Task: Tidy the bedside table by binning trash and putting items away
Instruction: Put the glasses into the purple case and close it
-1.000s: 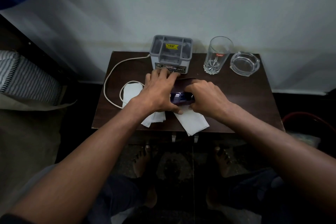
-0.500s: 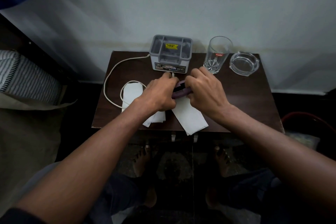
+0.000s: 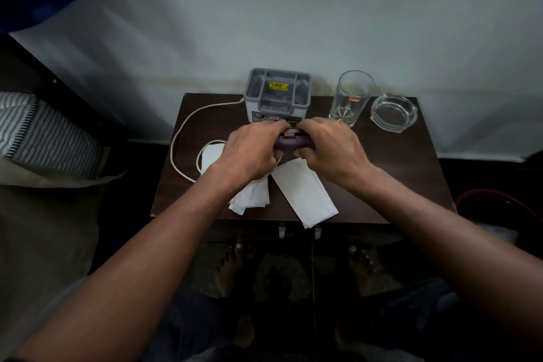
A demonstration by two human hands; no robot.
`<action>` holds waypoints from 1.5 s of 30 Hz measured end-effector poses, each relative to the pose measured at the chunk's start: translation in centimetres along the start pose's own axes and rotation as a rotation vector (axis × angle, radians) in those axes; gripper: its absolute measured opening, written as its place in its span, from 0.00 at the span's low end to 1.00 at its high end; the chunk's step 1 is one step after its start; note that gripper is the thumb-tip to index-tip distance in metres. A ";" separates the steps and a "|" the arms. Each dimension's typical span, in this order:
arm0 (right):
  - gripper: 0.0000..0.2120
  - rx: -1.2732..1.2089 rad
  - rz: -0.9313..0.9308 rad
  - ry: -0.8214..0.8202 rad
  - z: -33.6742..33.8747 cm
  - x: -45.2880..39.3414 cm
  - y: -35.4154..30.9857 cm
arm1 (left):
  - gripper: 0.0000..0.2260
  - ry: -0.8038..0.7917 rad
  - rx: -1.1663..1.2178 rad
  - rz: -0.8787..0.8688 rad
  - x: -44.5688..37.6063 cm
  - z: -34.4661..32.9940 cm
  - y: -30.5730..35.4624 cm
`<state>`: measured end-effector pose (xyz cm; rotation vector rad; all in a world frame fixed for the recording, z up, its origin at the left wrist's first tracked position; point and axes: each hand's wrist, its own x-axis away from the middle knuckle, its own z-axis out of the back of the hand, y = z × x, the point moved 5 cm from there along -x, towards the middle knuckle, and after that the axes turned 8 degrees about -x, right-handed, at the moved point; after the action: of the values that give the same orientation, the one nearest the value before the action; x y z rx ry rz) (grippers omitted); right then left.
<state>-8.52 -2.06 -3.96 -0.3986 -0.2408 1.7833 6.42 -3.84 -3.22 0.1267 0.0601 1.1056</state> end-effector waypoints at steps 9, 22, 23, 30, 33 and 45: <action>0.15 -0.086 -0.025 0.012 1.0 -0.7 -0.3 | 0.18 -0.043 0.101 0.101 -0.5 1.5 -1.2; 0.29 -0.198 -0.228 -0.271 2.2 0.4 2.1 | 0.18 -0.240 0.305 -0.031 -3.1 0.0 0.5; 0.29 -0.169 -0.239 -0.300 2.4 0.6 2.4 | 0.19 -0.252 0.319 -0.043 -3.3 -0.2 1.2; 0.25 0.148 -0.469 -0.428 3.2 3.2 7.4 | 0.28 -0.185 0.214 -0.084 -4.4 -2.0 7.2; 0.28 0.182 -0.525 -0.390 3.7 3.8 8.9 | 0.23 -0.233 0.156 -0.127 -4.7 -2.6 8.6; 0.10 0.138 -0.288 -0.141 3.6 1.9 5.5 | 0.16 -0.394 -0.024 -0.010 -4.4 -3.5 9.0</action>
<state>-15.27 -1.41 -2.99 -0.1315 -0.2588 1.5344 -3.90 -3.51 -5.56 0.3201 -0.3040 1.0545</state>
